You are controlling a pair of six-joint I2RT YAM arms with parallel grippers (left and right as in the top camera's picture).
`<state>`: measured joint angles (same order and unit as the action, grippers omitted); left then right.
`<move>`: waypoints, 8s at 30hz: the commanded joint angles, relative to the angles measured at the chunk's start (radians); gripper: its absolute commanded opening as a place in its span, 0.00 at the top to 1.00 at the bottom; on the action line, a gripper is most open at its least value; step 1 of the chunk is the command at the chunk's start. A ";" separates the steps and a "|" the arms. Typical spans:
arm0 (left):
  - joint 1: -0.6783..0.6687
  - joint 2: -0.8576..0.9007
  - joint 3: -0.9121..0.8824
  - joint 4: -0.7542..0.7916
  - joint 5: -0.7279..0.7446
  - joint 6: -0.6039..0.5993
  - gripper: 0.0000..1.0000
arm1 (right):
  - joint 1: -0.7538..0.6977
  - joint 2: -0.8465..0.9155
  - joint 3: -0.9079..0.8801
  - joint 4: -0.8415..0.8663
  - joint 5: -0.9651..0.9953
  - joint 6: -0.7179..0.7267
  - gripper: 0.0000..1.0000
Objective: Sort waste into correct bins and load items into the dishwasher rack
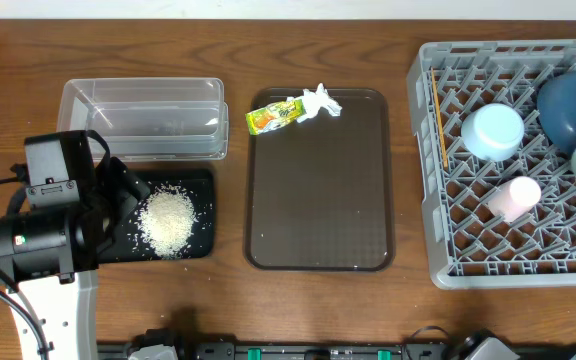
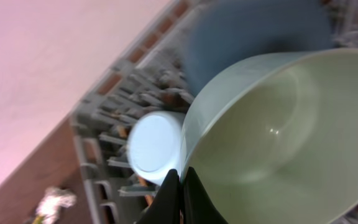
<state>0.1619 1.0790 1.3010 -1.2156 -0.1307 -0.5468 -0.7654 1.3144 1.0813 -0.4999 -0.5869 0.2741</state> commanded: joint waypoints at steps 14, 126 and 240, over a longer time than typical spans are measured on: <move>0.003 -0.001 0.012 -0.003 -0.009 -0.005 0.03 | -0.171 0.247 -0.055 0.023 -0.495 -0.043 0.99; 0.003 0.000 0.012 -0.003 -0.009 -0.005 0.03 | -0.015 -0.090 -0.055 -0.264 0.404 0.138 0.99; -0.187 0.013 0.012 0.303 1.002 0.105 0.02 | 0.426 0.144 0.422 -0.694 0.579 0.204 0.01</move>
<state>0.0509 1.0878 1.3010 -0.9688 0.6441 -0.5175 -0.3332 1.4605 1.4914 -1.1927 -0.0051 0.4641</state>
